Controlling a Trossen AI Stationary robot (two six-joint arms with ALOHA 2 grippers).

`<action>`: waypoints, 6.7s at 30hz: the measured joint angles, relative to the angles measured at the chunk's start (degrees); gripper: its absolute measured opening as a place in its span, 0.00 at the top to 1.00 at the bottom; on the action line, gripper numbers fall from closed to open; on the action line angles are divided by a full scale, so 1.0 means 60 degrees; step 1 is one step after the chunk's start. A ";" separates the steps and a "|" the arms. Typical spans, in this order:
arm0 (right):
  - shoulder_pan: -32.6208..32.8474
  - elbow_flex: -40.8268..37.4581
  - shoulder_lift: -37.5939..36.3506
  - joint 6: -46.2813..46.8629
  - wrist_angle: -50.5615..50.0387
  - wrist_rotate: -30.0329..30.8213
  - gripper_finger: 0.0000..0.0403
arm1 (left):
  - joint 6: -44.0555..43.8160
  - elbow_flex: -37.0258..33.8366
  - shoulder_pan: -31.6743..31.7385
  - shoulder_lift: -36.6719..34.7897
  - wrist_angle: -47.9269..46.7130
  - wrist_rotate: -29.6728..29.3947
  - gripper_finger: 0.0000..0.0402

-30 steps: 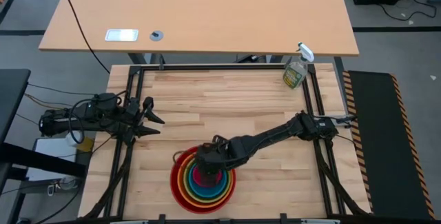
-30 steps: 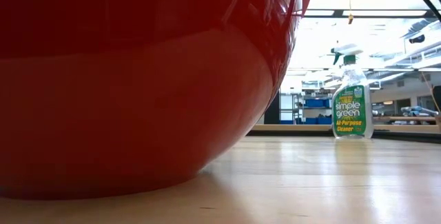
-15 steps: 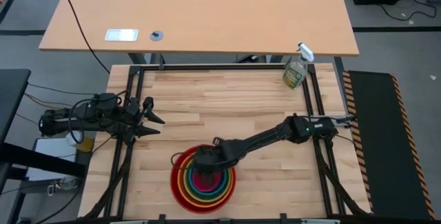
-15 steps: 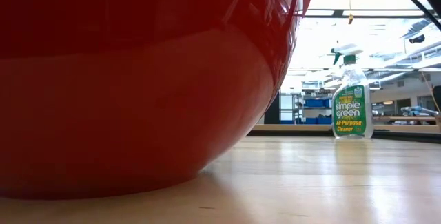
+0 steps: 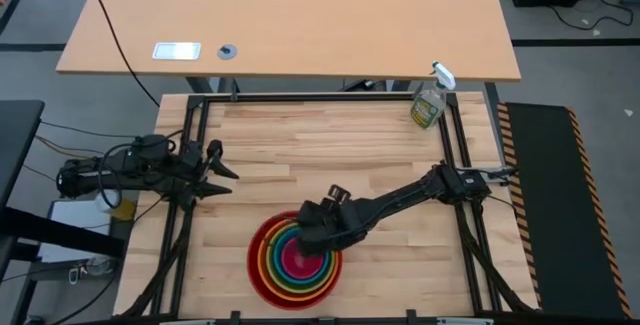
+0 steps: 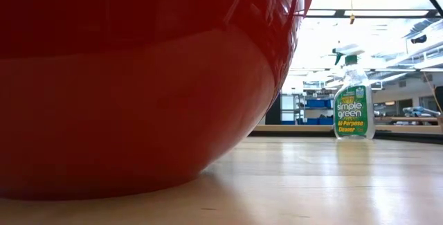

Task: Nest bowls inside each other
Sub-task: Return to Home Position

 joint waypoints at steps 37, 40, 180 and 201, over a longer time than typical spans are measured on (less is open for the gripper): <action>-0.0495 -0.4037 -0.2252 -0.0736 0.1884 0.2724 0.66 | -0.0182 -0.0004 0.0000 -0.1362 -0.0698 -0.0798 0.52; -0.0402 -0.5192 -0.3556 -0.0610 0.2750 0.3050 0.67 | -0.0165 -0.0004 0.0000 -0.1362 -0.0698 -0.0817 0.52; -0.1522 -2.1321 -2.0760 -0.6441 1.5922 0.2923 0.68 | -0.2345 -0.4284 -0.0055 -0.1496 0.3277 -0.0637 0.52; -0.1519 -2.1321 -2.0760 -0.6441 1.5919 0.2923 0.68 | -0.2339 -0.4284 -0.0055 -0.1496 0.3277 -0.0630 0.52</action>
